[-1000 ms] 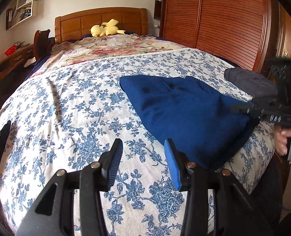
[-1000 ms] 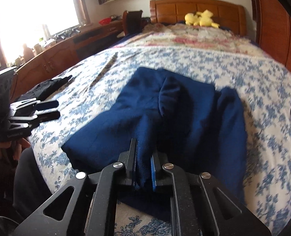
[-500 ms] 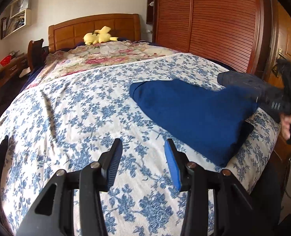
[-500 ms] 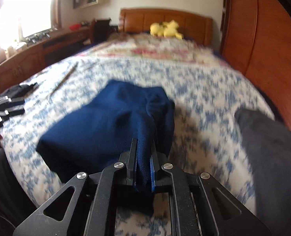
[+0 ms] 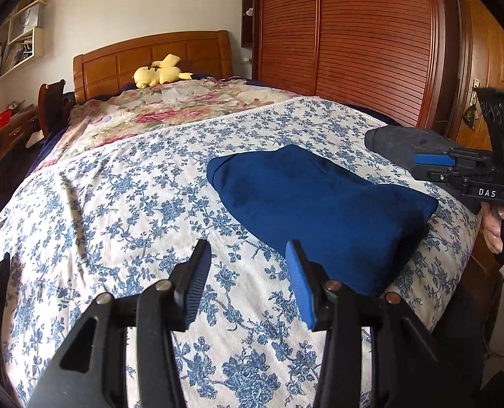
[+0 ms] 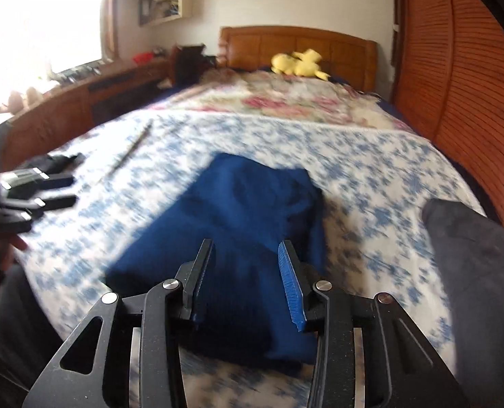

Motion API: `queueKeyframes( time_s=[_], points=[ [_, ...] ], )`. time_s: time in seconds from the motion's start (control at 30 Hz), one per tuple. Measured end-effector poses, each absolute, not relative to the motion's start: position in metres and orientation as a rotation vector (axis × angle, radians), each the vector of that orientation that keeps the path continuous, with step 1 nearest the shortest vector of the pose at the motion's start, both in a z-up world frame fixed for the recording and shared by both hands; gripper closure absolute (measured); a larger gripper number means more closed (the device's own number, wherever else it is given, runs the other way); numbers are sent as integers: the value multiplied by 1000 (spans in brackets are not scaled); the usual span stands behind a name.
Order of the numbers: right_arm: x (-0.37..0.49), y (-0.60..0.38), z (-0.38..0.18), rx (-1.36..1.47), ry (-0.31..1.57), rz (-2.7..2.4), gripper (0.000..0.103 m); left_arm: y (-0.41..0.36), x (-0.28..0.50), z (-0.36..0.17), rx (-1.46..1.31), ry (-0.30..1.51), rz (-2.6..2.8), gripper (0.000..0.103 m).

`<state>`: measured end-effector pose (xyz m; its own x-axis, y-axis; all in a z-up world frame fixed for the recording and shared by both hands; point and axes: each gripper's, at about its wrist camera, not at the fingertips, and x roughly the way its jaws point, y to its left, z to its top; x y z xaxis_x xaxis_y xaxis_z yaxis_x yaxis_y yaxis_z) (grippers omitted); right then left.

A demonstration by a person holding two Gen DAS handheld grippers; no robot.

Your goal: Fold large clothes

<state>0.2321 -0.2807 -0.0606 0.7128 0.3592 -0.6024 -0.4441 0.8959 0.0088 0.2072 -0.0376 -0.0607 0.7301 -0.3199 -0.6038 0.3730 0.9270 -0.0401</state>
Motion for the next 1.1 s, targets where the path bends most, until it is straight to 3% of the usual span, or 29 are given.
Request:
queueKeyframes(
  time_s=[0.27, 0.47, 0.6, 1.1],
  points=[
    [248, -210, -82, -151, 681, 583, 65, -22, 206, -66, 67, 663, -346, 58],
    [237, -196, -124, -141, 813, 618, 65, -15, 205, -69, 70, 675, -330, 58],
    [225, -197, -144, -100, 806, 608, 64, -12, 207, -72, 71, 678, -324, 58],
    [206, -248, -109, -104, 728, 511, 64, -27, 240, -84, 100, 701, -346, 56]
  ],
)
